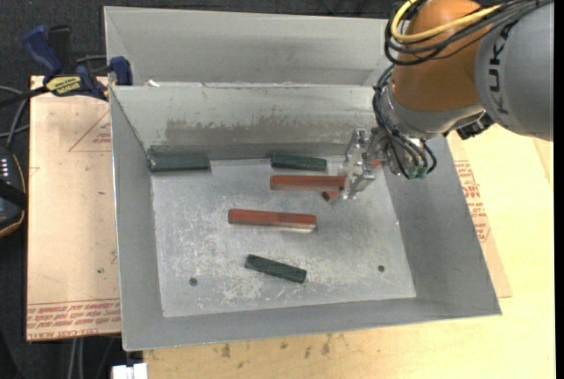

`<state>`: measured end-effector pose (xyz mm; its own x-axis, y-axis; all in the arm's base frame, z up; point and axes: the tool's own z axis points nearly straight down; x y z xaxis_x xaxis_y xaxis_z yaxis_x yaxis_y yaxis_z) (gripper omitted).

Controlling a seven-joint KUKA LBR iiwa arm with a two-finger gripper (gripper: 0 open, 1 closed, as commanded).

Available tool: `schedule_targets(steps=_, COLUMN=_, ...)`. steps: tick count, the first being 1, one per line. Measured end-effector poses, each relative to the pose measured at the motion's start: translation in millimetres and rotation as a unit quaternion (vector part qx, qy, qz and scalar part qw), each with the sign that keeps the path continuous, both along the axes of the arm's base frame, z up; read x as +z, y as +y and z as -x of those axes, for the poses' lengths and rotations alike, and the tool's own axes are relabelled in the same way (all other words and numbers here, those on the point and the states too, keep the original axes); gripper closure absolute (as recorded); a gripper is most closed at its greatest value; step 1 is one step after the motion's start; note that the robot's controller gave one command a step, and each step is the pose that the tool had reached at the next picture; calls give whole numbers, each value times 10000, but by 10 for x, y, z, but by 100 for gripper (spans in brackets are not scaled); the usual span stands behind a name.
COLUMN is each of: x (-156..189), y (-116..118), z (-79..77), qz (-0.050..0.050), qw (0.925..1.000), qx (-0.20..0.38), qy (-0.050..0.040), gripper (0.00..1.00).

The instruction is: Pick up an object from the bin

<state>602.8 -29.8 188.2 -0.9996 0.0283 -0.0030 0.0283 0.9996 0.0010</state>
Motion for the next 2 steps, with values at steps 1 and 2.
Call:
schedule_targets(steps=1, x=0, y=1, z=0, qz=1, qw=10000, qx=2, qy=1, gripper=100)
schedule_targets(steps=2, x=391, y=-17, z=-61, qz=1, qw=10000, qx=33, qy=12, gripper=100)
